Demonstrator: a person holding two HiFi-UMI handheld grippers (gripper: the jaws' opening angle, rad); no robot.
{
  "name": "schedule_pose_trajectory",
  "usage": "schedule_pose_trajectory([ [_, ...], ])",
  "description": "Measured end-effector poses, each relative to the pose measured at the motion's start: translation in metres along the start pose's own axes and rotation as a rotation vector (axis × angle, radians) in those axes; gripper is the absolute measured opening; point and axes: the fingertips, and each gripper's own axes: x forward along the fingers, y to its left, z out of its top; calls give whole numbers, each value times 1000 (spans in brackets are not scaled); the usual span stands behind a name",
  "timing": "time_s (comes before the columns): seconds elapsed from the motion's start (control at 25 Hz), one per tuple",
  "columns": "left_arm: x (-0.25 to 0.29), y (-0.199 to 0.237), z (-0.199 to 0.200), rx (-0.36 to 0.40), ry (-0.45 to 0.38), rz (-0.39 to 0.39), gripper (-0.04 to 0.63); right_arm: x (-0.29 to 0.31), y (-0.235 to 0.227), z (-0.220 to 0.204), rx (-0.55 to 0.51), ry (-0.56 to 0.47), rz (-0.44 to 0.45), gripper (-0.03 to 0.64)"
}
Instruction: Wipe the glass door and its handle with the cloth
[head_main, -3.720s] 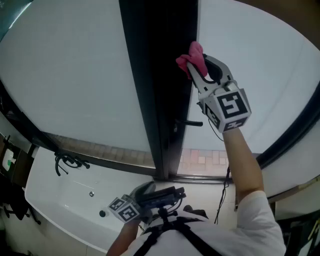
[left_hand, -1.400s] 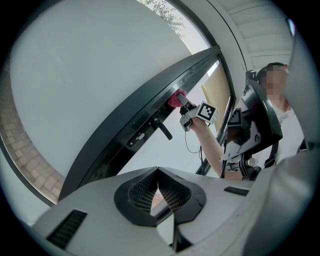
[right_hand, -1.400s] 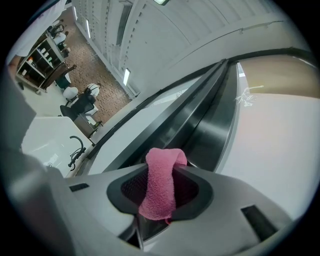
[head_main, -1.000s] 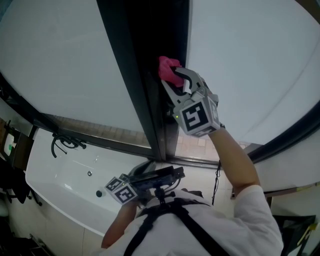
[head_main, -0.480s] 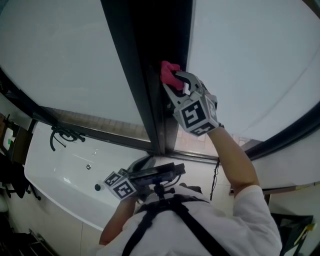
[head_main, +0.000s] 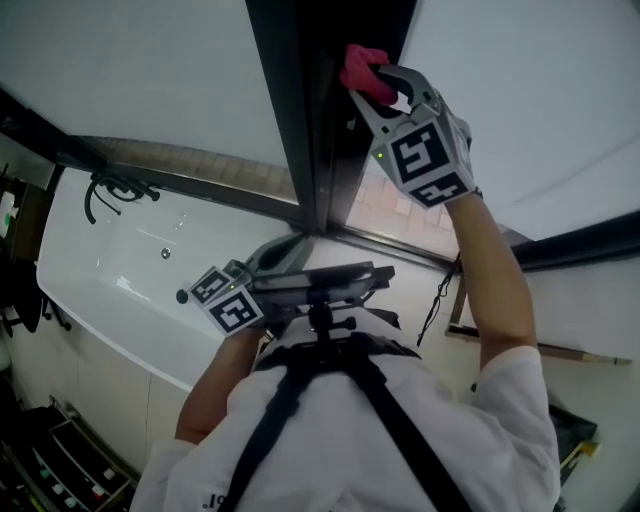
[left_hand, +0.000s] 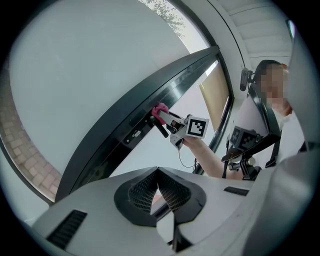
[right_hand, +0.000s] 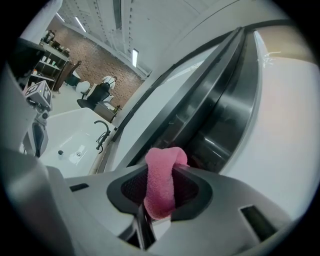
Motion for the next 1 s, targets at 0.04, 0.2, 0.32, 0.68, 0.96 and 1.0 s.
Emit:
schedule_pose_trajectory([
  [0.04,-1,-1,-1,-3,4,1,-12,0,1,0,1,4,5,109],
  [0.2,-1,-4,-2,-1,16,-3,-12,-1,3,-3,23,7,16,109],
  [0.32,-1,-5,-2,-6,17,-2,-12,-3,0,-2,36,10,16,107],
  [0.68,-3,-6,-4,-16,28,-3,-12,1,-4,1,33,2,-41,110],
  [0.96,-3,-5,-5,-17,27,5,-12,-1,-13,-2,-15,29,-180,139],
  [1.0,-3,-5,-5,-17,26,5,-12,-2,-15,-3,-11,30,-199,156],
])
